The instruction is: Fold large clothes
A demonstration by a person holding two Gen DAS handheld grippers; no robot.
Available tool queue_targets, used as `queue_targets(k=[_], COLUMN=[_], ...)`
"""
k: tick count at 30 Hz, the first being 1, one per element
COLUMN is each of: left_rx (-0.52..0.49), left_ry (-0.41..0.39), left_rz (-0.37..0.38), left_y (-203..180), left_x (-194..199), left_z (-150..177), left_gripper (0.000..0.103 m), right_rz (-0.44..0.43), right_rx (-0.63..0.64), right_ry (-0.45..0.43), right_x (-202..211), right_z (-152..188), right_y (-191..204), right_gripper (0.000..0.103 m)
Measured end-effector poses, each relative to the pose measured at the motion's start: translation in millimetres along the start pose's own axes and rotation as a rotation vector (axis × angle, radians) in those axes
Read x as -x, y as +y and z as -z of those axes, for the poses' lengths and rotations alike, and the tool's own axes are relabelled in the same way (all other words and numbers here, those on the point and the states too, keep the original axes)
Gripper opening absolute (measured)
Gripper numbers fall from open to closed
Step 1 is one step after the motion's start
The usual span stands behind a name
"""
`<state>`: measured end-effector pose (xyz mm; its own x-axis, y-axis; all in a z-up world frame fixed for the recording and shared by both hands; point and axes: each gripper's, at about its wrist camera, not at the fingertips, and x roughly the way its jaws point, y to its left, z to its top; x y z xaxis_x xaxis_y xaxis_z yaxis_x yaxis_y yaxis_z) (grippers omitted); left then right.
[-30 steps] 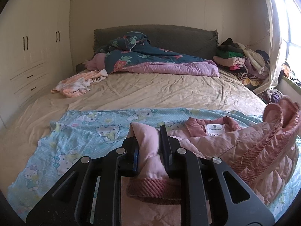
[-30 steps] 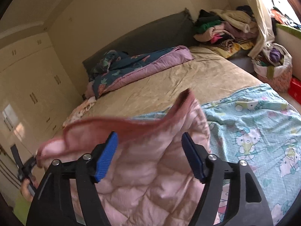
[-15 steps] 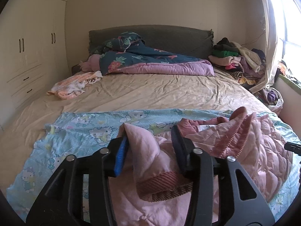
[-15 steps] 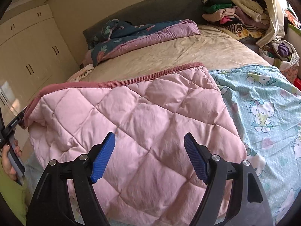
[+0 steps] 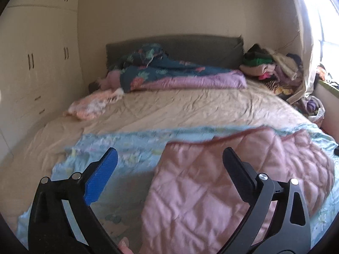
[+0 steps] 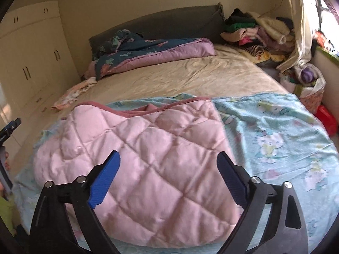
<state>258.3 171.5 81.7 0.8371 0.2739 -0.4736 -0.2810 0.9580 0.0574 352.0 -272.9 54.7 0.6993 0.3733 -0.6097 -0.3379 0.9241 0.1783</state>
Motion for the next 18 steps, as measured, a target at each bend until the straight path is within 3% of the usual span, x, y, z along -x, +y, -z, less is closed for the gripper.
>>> queue_targets(k=[4,9,14,16,17,18], left_rx=[0.044,0.135,0.134,0.129,0.113,0.089], left_ry=[0.147,0.297,0.359,0.353,0.351,0.348], left_rz=[0.049,0.149,0.162,0.179,0.167,0.153], left_y=[15.5,27.6,17.9,13.2,10.2,6.7], left_x=[-27.2,-66.0,-85.8,-85.0,-85.2,-84.5], left_z=[32.6,68.1,83.3,85.1,83.9,83.3], left_gripper=[0.093,0.093,0.093,0.076,0.058,0.038], right_rz=[0.088,0.121,0.158,0.146,0.155,0.158], right_rx=[0.013,0.012,0.047,0.045,0.044,0.038], right_ry=[0.023,0.102,0.127,0.157,0.165,0.157], right_x=[-10.8,-43.0,-69.5,-81.6,-87.6,-89.5], right_z=[3.2,7.1,9.3,10.2,11.6,12.4], right_y=[-15.1,-30.2,-35.9,-39.6,-42.0,-43.5], right_gripper=[0.097,0.097,0.096,0.095,0.095,0.081])
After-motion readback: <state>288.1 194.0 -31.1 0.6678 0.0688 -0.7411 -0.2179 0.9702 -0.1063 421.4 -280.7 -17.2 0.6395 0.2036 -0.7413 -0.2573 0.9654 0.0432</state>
